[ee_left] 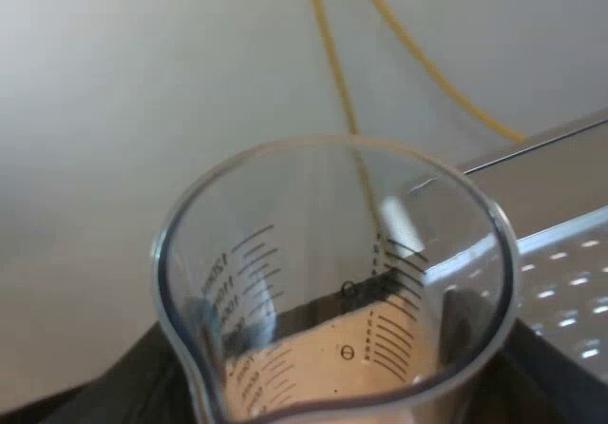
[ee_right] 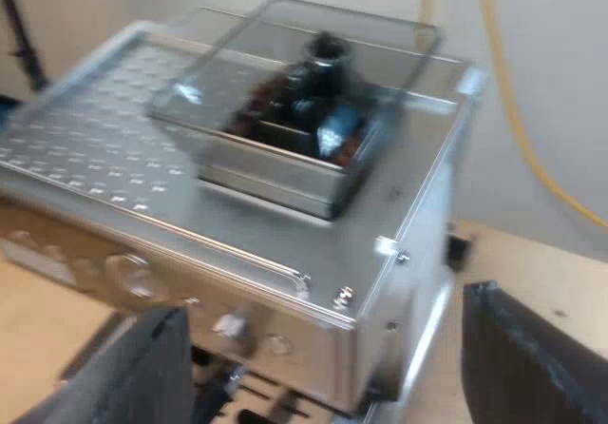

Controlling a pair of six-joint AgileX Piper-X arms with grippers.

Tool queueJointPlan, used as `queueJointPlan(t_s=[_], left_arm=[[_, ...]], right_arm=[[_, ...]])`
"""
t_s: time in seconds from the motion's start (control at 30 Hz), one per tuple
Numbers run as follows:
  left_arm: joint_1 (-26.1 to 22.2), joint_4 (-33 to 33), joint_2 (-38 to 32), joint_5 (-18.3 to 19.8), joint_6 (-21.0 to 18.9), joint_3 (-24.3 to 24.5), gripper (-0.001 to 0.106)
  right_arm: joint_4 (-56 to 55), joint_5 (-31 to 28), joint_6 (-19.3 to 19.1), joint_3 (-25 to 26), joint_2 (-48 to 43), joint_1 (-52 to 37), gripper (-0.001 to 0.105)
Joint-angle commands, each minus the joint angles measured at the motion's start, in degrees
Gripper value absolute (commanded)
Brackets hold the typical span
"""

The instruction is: Pour the beans into the coffee machine

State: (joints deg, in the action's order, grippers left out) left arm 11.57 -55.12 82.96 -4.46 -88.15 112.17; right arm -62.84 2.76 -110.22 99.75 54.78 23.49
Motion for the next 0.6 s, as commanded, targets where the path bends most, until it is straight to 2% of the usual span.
queueJointPlan(t_s=[0.03,0.17,0.3,0.43,0.6], left_arm=[[-2.55,-0.59,-1.46,2.09,-2.20,0.17,0.029],[-5.28,-0.97,-2.81,4.46,-3.64,0.17,0.029],[-8.36,-1.14,-5.77,4.46,-4.48,0.17,0.029],[-8.92,-1.57,-7.13,4.46,-4.50,0.17,0.029],[-8.93,-4.13,-9.45,4.46,-4.50,-2.16,0.029]], right_arm=[[0.47,-0.92,-1.48,0.82,0.73,0.12,0.062],[0.47,-0.92,-1.48,0.82,2.59,0.00,0.062],[0.47,-0.92,-1.48,0.82,3.38,0.01,0.062],[0.47,-0.55,-1.48,0.82,5.03,0.01,0.062],[0.47,5.48,0.64,0.82,5.68,0.01,0.062]])
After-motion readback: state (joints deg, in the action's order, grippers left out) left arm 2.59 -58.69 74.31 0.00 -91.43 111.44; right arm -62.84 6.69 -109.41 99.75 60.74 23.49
